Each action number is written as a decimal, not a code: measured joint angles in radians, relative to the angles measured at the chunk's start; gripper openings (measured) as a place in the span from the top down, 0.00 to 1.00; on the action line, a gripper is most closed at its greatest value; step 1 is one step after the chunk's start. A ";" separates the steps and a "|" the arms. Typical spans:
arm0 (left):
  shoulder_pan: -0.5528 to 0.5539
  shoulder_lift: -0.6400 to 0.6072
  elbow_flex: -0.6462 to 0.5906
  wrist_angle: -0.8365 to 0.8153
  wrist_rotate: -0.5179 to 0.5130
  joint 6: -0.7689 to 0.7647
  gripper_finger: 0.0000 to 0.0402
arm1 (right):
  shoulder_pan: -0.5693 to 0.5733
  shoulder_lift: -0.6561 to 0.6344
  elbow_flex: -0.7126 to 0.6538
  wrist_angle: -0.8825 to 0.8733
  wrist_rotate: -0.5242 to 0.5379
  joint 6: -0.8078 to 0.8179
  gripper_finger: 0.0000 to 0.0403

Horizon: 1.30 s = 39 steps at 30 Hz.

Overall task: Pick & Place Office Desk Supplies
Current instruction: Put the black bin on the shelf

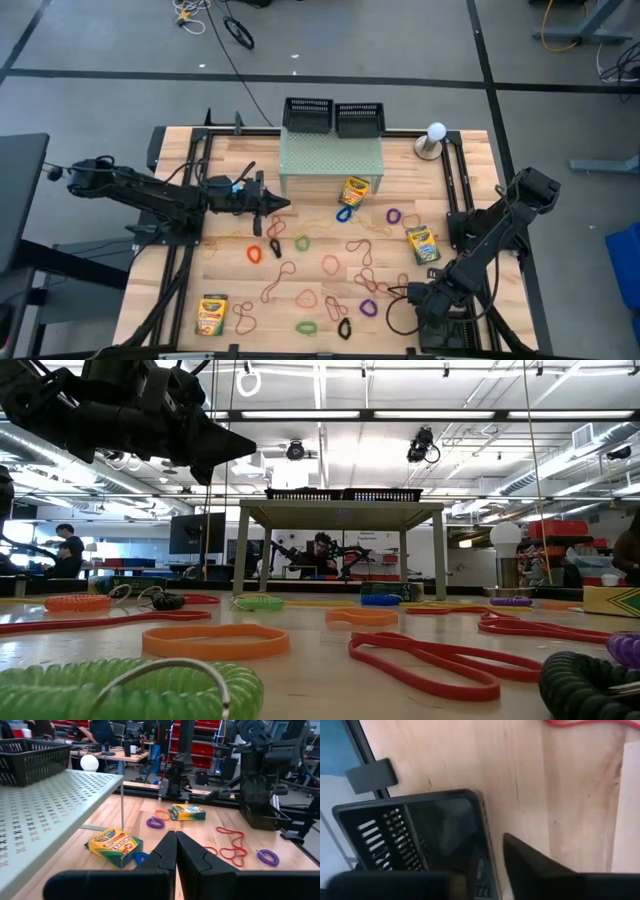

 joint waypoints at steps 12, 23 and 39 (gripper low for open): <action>0.002 0.000 0.000 0.001 -0.141 -0.004 0.98 | -0.221 -0.110 0.134 -0.075 0.215 -0.079 0.97; 0.002 0.006 0.000 -0.011 -0.160 0.026 0.98 | -0.614 -0.030 0.129 0.062 0.338 -0.016 0.97; 0.001 0.055 0.001 -0.002 -0.199 0.004 0.98 | -0.759 0.059 0.143 0.110 0.369 -0.210 0.77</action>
